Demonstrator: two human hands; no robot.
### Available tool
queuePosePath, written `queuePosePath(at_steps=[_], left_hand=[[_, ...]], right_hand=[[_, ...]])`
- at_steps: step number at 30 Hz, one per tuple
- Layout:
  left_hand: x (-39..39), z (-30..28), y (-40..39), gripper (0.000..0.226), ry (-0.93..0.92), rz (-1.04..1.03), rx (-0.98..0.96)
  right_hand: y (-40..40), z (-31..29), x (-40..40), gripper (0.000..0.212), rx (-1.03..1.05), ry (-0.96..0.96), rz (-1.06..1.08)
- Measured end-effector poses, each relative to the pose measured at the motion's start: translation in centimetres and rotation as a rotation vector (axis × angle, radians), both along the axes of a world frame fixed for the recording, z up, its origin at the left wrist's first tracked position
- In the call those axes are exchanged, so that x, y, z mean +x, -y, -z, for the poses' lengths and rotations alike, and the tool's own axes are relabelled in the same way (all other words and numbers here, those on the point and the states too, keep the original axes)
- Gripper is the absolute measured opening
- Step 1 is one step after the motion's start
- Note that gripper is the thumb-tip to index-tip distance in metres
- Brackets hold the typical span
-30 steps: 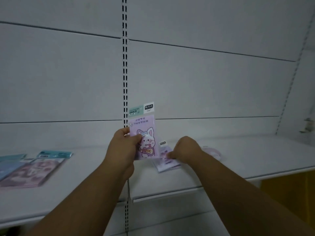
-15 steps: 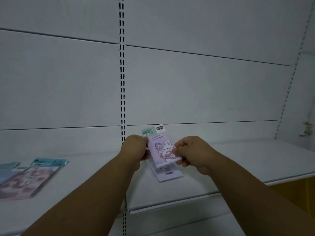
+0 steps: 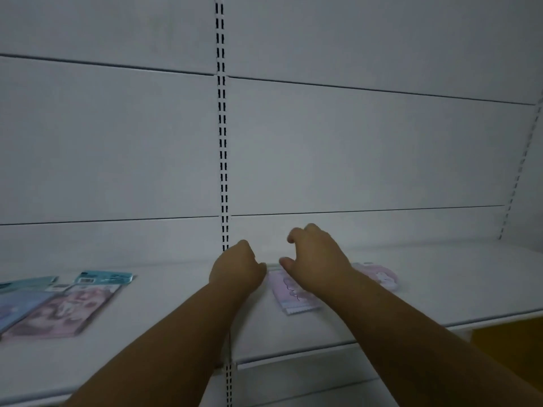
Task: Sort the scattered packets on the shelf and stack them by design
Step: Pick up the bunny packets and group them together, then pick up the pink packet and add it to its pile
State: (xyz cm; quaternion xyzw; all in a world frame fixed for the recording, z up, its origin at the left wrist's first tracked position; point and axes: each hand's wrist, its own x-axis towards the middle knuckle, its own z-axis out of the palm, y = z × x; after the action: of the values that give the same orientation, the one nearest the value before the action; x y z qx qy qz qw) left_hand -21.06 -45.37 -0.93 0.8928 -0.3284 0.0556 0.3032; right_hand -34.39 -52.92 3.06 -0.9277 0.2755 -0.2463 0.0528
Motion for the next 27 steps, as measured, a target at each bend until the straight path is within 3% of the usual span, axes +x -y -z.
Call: queuePosePath(at_steps=[6, 13, 18, 23, 27], left_hand=[[2.0, -0.7, -8.4, 0.035, 0.134, -0.08, 0.087], [7.9, -1.4, -21.7, 0.036, 0.156, -0.224, 0.116], [13.1, -0.7, -31.7, 0.041, 0.237, -0.326, 0.219], [17.2, 0.2, -37.1, 0.079, 0.121, -0.331, 0.438], [17.9, -0.1, -37.1, 0.057, 0.142, -0.266, 0.444]], right_hand=[[-7.9, -3.5, 4.6, 0.045, -0.15, 0.102, -0.234], [-20.6, -5.1, 11.5, 0.047, -0.215, 0.106, -0.397], [-28.9, -5.0, 16.4, 0.047, -0.208, 0.079, -0.399], [-33.4, -4.2, 19.3, 0.045, -0.169, 0.026, -0.31], [-33.7, -3.7, 19.9, 0.045, -0.117, -0.028, -0.212]])
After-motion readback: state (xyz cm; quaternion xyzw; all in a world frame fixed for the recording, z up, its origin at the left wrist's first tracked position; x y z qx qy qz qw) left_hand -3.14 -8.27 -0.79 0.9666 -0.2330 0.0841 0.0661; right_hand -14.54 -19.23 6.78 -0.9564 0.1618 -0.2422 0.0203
